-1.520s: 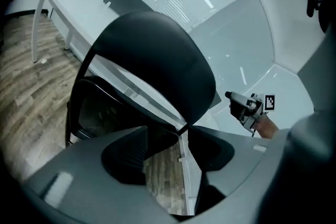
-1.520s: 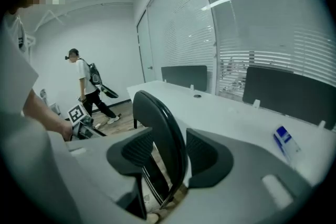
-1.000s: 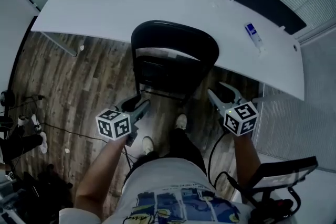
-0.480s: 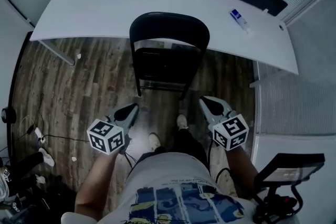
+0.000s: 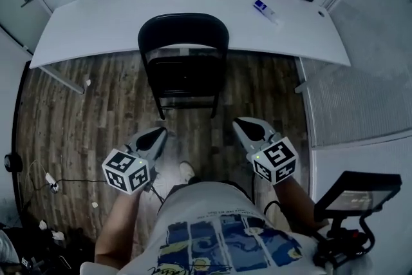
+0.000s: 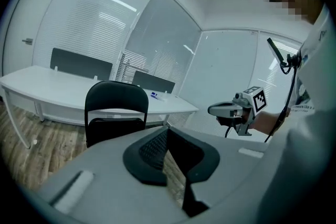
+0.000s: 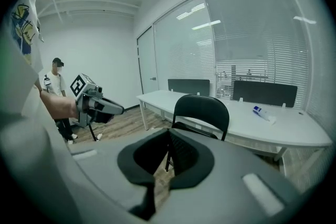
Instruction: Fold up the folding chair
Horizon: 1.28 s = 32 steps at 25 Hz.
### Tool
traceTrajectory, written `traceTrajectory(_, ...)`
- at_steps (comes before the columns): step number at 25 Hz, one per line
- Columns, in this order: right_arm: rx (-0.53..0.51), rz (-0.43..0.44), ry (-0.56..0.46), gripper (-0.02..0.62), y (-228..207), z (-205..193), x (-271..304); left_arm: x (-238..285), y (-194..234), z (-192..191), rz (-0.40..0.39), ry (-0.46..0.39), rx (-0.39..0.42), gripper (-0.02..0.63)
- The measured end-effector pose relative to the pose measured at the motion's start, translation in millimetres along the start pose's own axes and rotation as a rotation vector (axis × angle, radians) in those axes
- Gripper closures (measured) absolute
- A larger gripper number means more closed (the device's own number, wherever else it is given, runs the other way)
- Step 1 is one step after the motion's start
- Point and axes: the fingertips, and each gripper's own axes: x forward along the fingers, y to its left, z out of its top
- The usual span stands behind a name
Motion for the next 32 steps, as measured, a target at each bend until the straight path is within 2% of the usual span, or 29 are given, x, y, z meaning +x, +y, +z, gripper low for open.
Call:
traceTrajectory(5, -0.013, 0.006, -0.018, 0.592, 19.7, -14.0, -59.3, -10.8, -65.6, -9.3, -0.031, 0.015, 0.046, 0.603)
traceTrajectory(10, -0.005, 0.021, -0.001, 0.592, 23.6, -36.1, -71.6, -3.5, -91.2, -25.4, -0.055, 0.025, 0.048, 0.601)
traceTrajectory(13, -0.004, 0.035, -0.006, 0.592, 28.9, -45.6, -81.4, -7.4, -103.9, -35.7, -0.046, 0.034, 0.053, 0.603)
traceTrajectory(17, -0.005, 0.074, -0.022, 0.592, 40.9, -64.4, -114.1, -20.7, -140.9, -53.6, -0.011, 0.045, 0.053, 0.603)
traceTrajectory(21, -0.012, 0.078, -0.025, 0.592, 57.7, -77.9, -140.1, -38.3, -170.6, -65.6, -0.022, 0.055, 0.045, 0.603)
traceTrajectory(25, -0.021, 0.059, -0.048, 0.592, 74.4, -79.1, -146.9, -55.2, -175.3, -67.6, -0.029, 0.044, 0.098, 0.601)
traceTrajectory(29, -0.052, 0.029, -0.052, 0.592, 117.9, -84.1, -147.1, -94.2, -168.8, -82.5, -0.056, -0.006, 0.094, 0.601)
traceTrajectory(32, -0.052, 0.017, -0.049, 0.592, 139.4, -71.3, -139.1, -119.0, -158.5, -78.6, -0.062, -0.013, 0.097, 0.601)
